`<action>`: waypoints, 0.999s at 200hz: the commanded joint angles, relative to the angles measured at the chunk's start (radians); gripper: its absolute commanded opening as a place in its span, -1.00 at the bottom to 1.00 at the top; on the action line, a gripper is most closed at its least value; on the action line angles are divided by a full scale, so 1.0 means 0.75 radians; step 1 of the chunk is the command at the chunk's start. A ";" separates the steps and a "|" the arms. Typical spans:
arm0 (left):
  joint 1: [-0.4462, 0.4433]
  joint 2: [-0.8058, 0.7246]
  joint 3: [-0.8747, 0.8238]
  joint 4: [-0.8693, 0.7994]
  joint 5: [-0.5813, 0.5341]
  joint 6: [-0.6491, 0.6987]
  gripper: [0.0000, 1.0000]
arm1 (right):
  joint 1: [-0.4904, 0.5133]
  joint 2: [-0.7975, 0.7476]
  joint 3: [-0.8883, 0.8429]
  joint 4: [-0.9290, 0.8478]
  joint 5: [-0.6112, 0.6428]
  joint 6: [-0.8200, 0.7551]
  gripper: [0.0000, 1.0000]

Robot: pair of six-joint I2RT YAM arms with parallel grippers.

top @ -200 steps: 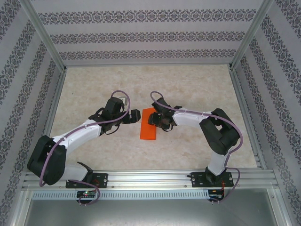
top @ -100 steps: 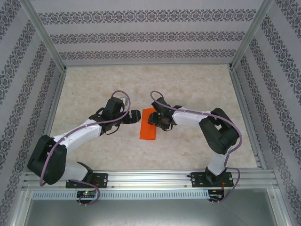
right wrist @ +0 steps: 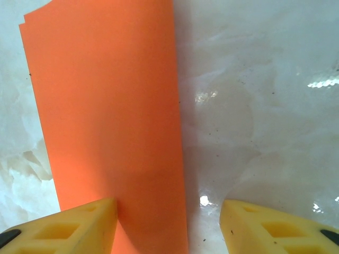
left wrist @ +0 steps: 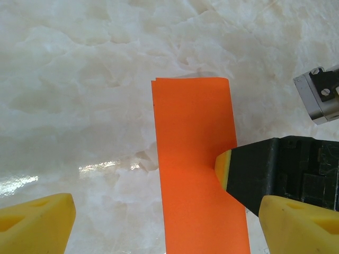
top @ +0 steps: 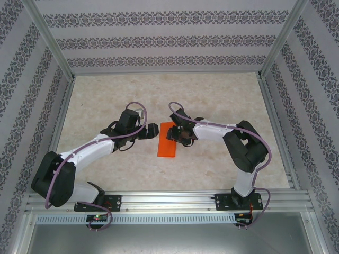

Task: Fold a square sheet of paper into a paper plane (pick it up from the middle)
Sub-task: Hold the square sheet of paper at the center of the table.

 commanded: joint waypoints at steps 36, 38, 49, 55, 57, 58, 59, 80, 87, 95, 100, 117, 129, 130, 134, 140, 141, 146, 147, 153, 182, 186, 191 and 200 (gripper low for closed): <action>-0.014 0.014 0.052 0.000 0.018 0.002 0.81 | -0.007 0.054 -0.066 0.104 0.002 0.065 0.10; -0.014 0.016 0.053 0.000 0.018 0.001 0.81 | -0.008 0.051 -0.069 0.111 0.000 0.065 0.10; -0.015 0.017 0.052 0.000 0.017 0.001 0.81 | -0.014 0.033 -0.092 0.139 -0.004 0.070 0.12; -0.015 0.017 0.050 0.001 0.017 0.003 0.81 | -0.013 0.025 -0.095 0.144 -0.004 0.071 0.12; -0.014 0.016 0.050 0.002 0.017 0.001 0.81 | -0.015 0.023 -0.097 0.144 -0.005 0.070 0.12; -0.014 0.016 0.050 0.001 0.018 0.000 0.81 | -0.016 0.022 -0.098 0.145 -0.005 0.069 0.12; -0.014 0.018 0.050 0.002 0.019 -0.001 0.81 | -0.016 0.021 -0.099 0.145 -0.005 0.067 0.12; -0.014 0.025 0.052 0.006 0.023 0.002 0.81 | -0.017 0.018 -0.085 0.125 -0.011 0.029 0.12; -0.013 0.026 0.050 0.008 0.024 0.002 0.81 | -0.018 0.025 -0.076 0.115 -0.021 0.010 0.12; -0.013 0.028 0.051 0.008 0.023 0.001 0.81 | -0.016 0.036 -0.061 0.100 -0.034 -0.011 0.12; -0.013 0.027 0.051 0.008 0.023 0.002 0.81 | -0.014 0.046 -0.050 0.088 -0.042 -0.024 0.13; -0.014 0.027 0.051 0.006 0.024 0.005 0.81 | -0.008 0.065 -0.024 0.039 -0.036 -0.065 0.13; -0.015 0.027 0.051 0.004 0.025 0.005 0.81 | -0.008 0.073 -0.018 0.024 -0.037 -0.084 0.14; -0.016 0.027 0.051 0.003 0.025 0.005 0.81 | -0.008 0.074 -0.017 0.023 -0.037 -0.085 0.14; -0.015 0.027 0.051 0.004 0.024 0.005 0.81 | -0.008 0.075 -0.015 0.016 -0.034 -0.088 0.14; -0.015 0.028 0.050 0.003 0.025 0.006 0.81 | -0.009 0.075 -0.012 0.002 -0.022 -0.088 0.15; -0.015 0.027 0.051 0.004 0.025 0.005 0.81 | -0.009 0.074 -0.010 0.000 -0.020 -0.089 0.15; -0.015 0.027 0.050 0.003 0.023 0.005 0.81 | -0.007 0.077 -0.007 -0.011 -0.008 -0.089 0.15; -0.015 0.027 0.050 0.004 0.023 0.005 0.81 | -0.008 0.077 -0.006 -0.013 -0.006 -0.089 0.15; -0.013 0.029 0.051 0.004 0.024 0.005 0.81 | -0.008 0.079 -0.002 -0.019 -0.001 -0.086 0.15; -0.014 0.031 0.053 0.008 0.026 0.004 0.81 | -0.008 0.088 0.006 -0.019 0.014 -0.078 0.14; -0.016 0.033 0.053 0.008 0.028 0.003 0.81 | -0.007 0.089 0.007 -0.019 0.013 -0.079 0.15; -0.016 0.033 0.052 0.008 0.028 0.004 0.81 | -0.008 0.091 0.009 -0.019 0.009 -0.082 0.15; -0.015 0.033 0.052 0.007 0.027 0.004 0.81 | -0.007 0.099 0.019 -0.023 0.000 -0.090 0.15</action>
